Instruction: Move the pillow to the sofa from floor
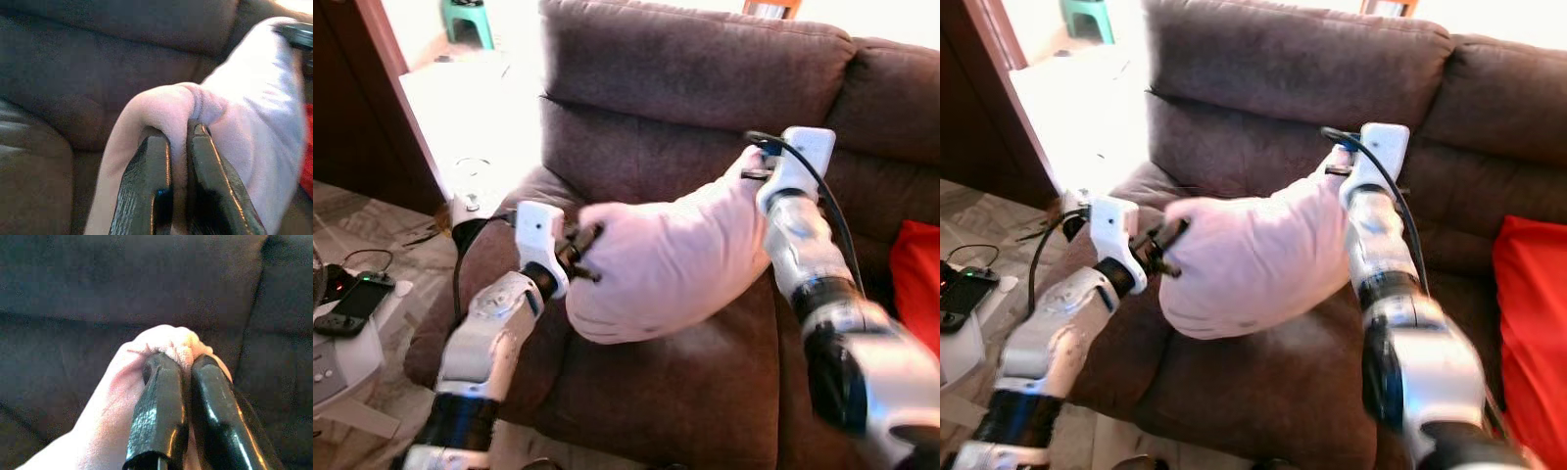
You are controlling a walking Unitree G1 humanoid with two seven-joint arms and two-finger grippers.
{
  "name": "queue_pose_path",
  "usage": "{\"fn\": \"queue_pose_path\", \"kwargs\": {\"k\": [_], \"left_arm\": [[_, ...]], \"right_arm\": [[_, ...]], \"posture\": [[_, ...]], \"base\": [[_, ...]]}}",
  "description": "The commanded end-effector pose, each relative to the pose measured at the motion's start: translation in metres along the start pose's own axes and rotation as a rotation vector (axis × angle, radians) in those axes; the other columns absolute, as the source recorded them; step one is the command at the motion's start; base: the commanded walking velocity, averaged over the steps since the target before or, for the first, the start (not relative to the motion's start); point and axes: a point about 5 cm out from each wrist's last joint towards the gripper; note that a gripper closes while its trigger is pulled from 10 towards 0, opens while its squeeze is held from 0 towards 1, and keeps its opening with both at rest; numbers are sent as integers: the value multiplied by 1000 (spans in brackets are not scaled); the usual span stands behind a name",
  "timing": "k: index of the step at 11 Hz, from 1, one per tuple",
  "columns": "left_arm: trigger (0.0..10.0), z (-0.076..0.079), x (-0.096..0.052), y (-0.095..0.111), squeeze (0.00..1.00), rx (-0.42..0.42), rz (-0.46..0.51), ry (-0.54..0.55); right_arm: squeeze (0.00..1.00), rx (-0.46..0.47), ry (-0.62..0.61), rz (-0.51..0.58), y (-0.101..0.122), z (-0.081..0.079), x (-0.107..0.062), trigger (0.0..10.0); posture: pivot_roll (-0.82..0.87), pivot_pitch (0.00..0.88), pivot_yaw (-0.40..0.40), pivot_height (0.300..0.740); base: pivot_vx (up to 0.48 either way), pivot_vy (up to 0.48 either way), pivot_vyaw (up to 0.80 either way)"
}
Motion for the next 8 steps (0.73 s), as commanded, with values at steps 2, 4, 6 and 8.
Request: {"fn": "queue_pose_path", "kwargs": {"k": [2,4,6,8], "left_arm": [[10000,22,2,23,0,17,83,-120],[10000,36,-1,25,0,-27,72,-178],[10000,43,-6,19,0,-22,22,-221],[10000,49,-9,19,0,-57,11,-251]], "right_arm": [[0,-70,180,3,11,-37,1,10000],[0,-92,272,-22,4,-60,-3,10000],[0,-163,251,-56,-7,-63,-5,10000],[0,-122,273,-57,-8,-66,-5,10000]], "posture": [[152,67,-118,740],[162,84,-127,740],[169,101,-134,740],[168,106,-135,740]], "base": [[0,0,0],[0,0,0],[0,0,0],[0,0,0]]}}
Point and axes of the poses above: a point about 5 cm out from each wrist's last joint towards the gripper, its own x axis pointing out of the wrist towards the gripper, its own y axis along the axis of the wrist's last joint, z = x × y, and after that the axes turned 8 degrees about x, right-handed
